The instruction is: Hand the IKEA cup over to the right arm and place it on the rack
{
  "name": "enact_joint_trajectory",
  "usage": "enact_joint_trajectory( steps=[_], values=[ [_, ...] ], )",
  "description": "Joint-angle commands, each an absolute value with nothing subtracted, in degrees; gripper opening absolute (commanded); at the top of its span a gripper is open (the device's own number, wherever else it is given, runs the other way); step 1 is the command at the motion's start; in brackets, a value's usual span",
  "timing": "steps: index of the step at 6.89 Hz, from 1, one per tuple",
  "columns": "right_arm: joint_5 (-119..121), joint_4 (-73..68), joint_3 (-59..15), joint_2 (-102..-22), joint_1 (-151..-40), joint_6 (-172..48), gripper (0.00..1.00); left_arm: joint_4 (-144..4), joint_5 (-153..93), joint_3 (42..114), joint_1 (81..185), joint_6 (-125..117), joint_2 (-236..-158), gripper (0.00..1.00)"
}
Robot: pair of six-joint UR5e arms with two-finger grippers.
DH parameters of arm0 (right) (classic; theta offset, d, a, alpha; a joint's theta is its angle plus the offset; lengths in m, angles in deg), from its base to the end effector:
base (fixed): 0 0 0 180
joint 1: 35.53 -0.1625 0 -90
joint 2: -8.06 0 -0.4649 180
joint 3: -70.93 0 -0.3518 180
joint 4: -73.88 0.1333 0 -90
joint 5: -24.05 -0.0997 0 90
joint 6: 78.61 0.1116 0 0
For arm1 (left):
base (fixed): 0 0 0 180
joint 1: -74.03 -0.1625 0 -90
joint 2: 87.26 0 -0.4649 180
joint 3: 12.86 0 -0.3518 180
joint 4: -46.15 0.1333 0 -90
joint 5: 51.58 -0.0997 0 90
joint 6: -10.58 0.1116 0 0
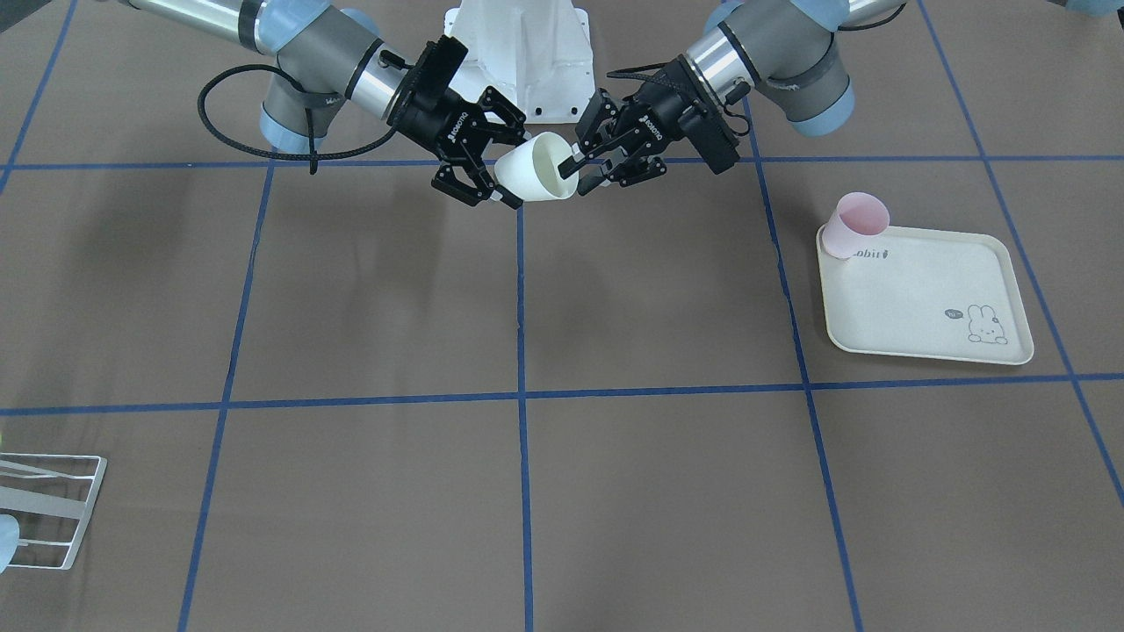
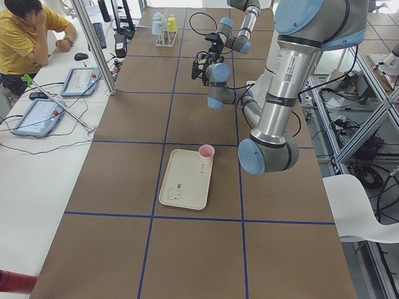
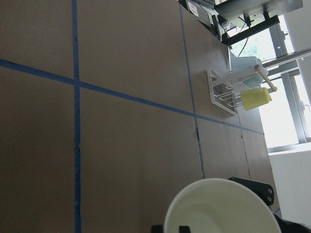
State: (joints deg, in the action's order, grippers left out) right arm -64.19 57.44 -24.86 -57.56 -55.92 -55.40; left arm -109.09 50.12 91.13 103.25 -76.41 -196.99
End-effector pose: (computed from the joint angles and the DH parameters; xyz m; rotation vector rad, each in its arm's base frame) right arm -0.4967 -0.3305 0.2858 1.2877 -1.3204 -0.5444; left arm 0.4190 -0.3612 0.2893 0.3327 1.6942 -0.1617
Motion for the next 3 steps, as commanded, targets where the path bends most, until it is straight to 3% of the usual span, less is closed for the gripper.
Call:
enact_joint_trajectory(
  steps=[1,3],
  values=[
    [-64.2,57.4,-24.9,-57.7,-56.1,-55.5,0.35,-108.5,50.3,91.4,105.0,-74.3,-196.0,1.0],
    [-67.1,52.1,-25.1,-58.0,-59.9,-55.5,0.27,-98.1,50.9,95.2,108.7,-62.6,-190.6,1.0]
  ],
)
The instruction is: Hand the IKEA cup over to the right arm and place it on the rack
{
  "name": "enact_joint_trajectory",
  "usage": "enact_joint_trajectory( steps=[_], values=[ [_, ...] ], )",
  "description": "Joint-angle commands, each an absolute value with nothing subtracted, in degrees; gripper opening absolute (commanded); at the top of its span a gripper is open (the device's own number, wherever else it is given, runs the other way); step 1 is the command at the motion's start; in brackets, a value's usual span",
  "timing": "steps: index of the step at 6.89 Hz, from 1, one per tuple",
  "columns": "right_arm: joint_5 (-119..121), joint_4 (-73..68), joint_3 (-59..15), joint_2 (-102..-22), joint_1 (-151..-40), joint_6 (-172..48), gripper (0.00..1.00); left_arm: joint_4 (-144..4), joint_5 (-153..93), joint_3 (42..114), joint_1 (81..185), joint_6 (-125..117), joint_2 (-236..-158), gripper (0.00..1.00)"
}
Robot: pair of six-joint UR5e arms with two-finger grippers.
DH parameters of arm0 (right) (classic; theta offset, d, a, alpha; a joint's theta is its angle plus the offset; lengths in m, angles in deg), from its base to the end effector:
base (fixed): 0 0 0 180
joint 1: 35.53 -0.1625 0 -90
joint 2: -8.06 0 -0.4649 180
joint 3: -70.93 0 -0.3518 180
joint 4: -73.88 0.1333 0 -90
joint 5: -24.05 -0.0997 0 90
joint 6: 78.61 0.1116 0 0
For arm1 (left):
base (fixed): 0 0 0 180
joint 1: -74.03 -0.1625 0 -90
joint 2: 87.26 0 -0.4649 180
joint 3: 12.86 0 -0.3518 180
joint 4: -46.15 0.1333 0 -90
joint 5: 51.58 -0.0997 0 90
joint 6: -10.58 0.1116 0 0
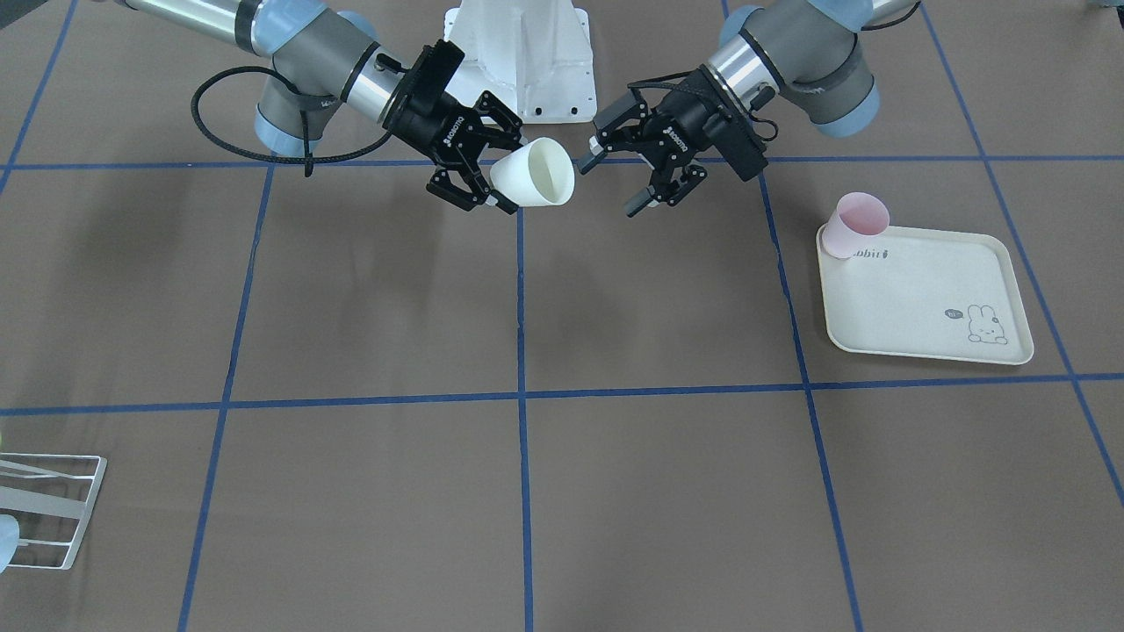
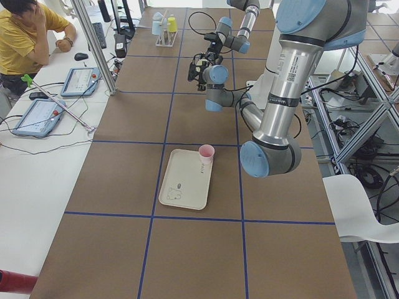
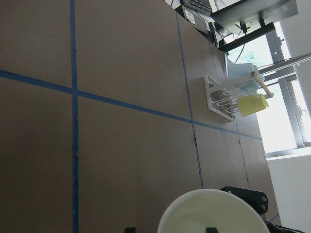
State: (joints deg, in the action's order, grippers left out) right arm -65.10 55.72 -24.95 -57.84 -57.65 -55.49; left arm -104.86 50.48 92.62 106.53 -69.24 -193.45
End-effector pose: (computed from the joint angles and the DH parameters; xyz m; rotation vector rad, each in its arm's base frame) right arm -0.4896 -0.3447 0.2906 1.2766 -1.2835 -0.5475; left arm 0.3908 -0.3794 0.3196 0.4347 1.5586 -0.1305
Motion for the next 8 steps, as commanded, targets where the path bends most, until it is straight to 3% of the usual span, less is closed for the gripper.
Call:
enact_joint_trajectory(
  steps=[1,2,5,7,8],
  values=[
    [-70.6,43.8,-27.5,-58.0,-63.3,-55.5,0.26,-88.2,50.9,100.7,111.2,-53.9,-187.1,1.0],
    [-72.4,33.6,-30.6,-58.3,-66.4,-56.9,0.25,-82.1,50.9,105.1,114.5,-45.1,-182.5,1.0],
    [-72.8,-3.5,-43.5,-58.4,-73.0,-69.5,0.13,-81.7,59.9,106.0,130.3,-18.7,-172.5,1.0],
    [-71.8,-26.5,-50.8,-58.0,-80.3,-85.1,0.15,-81.6,69.1,102.7,145.3,0.1,-168.7,1.0],
    [-70.2,-34.1,-51.1,-58.0,-85.1,-96.0,0.18,-81.7,71.3,101.0,147.3,1.9,-168.7,1.0]
  ],
)
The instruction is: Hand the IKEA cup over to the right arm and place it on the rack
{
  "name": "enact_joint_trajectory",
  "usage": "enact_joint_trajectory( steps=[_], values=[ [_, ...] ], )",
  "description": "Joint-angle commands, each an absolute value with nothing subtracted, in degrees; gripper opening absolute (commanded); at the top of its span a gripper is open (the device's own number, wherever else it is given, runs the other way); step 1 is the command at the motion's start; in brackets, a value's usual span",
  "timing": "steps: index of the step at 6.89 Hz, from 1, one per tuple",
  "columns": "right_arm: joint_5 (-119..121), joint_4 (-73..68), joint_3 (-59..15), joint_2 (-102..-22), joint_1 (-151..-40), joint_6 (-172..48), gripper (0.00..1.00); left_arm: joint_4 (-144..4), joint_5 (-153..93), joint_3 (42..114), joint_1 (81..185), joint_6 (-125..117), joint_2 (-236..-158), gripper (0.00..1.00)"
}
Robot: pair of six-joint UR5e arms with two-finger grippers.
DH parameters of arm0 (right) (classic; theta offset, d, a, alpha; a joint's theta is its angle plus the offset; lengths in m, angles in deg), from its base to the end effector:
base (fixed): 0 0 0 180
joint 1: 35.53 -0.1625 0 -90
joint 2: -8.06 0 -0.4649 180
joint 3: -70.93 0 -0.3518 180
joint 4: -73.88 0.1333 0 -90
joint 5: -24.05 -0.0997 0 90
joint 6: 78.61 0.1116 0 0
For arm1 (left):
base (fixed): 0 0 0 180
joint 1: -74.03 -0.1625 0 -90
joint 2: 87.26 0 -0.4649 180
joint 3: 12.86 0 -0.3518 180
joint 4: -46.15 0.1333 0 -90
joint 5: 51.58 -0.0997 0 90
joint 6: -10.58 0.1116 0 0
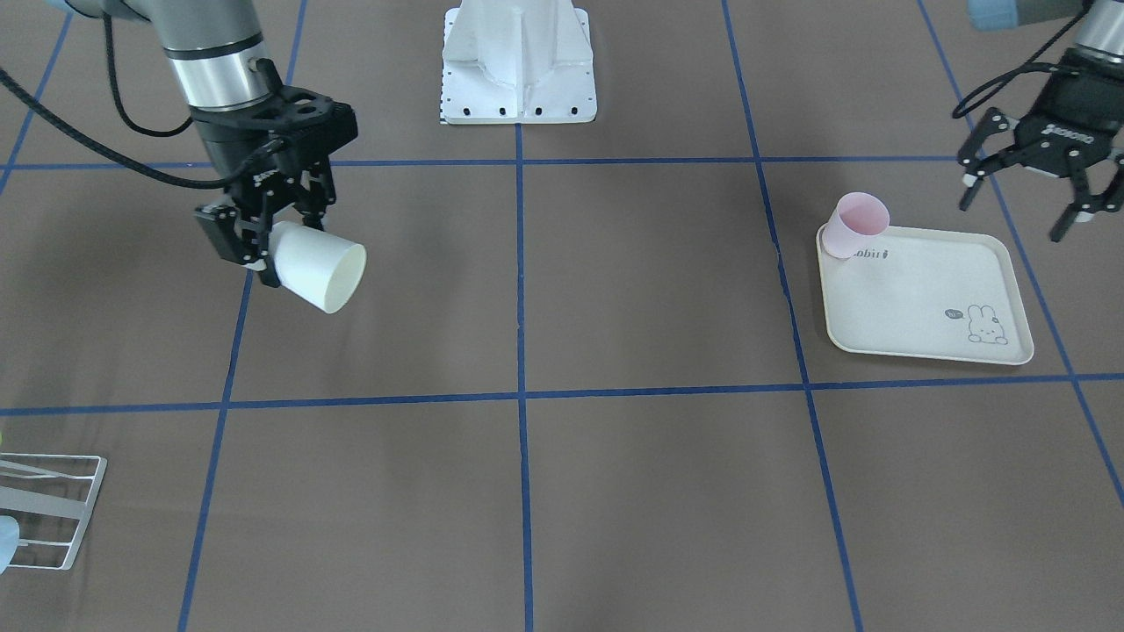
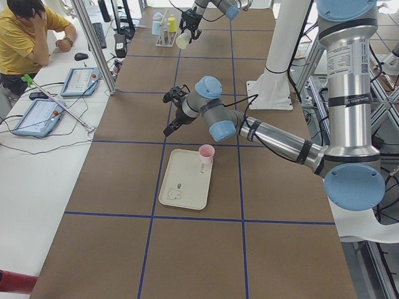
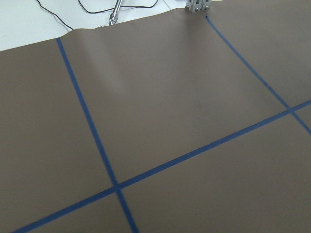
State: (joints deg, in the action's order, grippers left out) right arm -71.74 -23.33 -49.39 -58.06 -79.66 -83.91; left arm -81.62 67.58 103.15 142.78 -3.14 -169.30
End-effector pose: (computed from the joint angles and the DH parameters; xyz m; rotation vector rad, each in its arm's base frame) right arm -0.3049 -0.4658 0.3051 0.7618 -0.3868 -0.8818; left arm 0.0739 -0.4077 0.4862 0.7706 0.7348 0.3665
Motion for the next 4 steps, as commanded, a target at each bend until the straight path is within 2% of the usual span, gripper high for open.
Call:
enact_joint_trajectory(
  steps=[1,4],
  values=[
    [-64.0,-38.3,-51.1,-57.7,-87.5,-106.6,0.18,-81.9,71.3,100.9,147.3,1.9,-168.7,1.0],
    [-42.3,-47.7,-49.6,-58.4,-87.5,-123.9,0.17,-82.1,72.5,100.8,147.3,1.5,-168.7,1.0]
  ],
)
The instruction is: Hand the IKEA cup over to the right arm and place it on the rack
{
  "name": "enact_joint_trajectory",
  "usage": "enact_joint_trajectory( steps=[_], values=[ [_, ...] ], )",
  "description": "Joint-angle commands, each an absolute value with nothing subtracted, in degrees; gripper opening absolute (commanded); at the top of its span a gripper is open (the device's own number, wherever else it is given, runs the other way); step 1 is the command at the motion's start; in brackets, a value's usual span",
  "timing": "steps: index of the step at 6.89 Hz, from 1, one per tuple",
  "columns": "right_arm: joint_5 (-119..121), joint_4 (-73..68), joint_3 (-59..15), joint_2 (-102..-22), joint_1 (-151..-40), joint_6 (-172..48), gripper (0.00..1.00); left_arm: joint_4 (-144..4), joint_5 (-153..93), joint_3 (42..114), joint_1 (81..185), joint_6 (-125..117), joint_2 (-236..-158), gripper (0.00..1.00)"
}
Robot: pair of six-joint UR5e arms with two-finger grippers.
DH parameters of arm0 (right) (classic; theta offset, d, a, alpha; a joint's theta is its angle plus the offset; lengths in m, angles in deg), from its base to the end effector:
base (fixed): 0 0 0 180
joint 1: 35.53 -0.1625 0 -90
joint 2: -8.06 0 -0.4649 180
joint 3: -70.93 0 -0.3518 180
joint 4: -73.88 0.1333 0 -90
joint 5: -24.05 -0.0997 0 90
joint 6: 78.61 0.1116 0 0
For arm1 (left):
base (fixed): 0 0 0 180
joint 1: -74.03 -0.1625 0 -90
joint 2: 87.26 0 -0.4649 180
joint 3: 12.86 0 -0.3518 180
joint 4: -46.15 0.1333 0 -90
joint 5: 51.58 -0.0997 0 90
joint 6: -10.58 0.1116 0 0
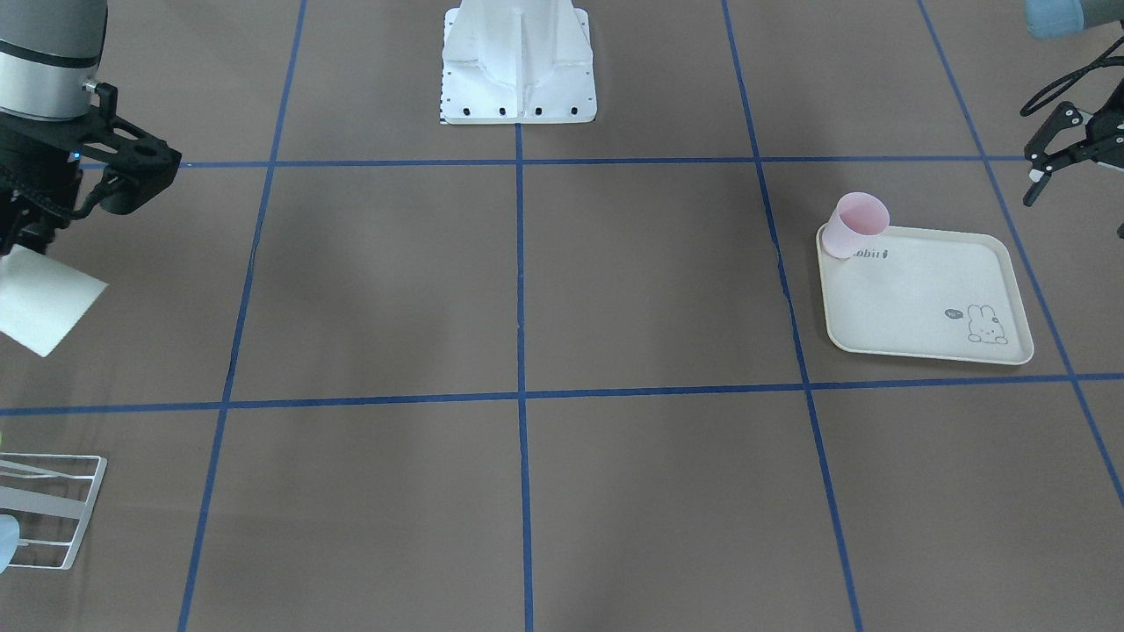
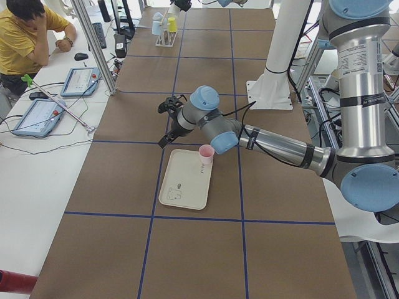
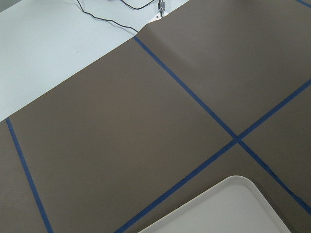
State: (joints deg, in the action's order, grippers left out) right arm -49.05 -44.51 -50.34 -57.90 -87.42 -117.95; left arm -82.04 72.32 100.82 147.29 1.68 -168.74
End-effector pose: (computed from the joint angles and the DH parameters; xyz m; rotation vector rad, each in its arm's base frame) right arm -0.1947 -0.5168 0.3479 0.4957 0.3151 -1.2465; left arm 0.0485 -0.4078 0.5056 0.7619 0.7374 0.3990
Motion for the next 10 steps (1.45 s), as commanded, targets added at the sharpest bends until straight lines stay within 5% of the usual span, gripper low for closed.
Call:
enact_joint_trajectory(
  steps=[1,10],
  values=[
    [-39.4,-47.5,-45.7,-58.3,-85.8,-123.8,0.17,-82.2,72.5,100.8,147.3,1.4,-168.8,1.0],
    [-31.3,-26.0,-27.3,-63.6,-85.0,-128.9,0.2,-82.4,72.5,100.8,147.3,1.3,-168.8,1.0]
  ],
)
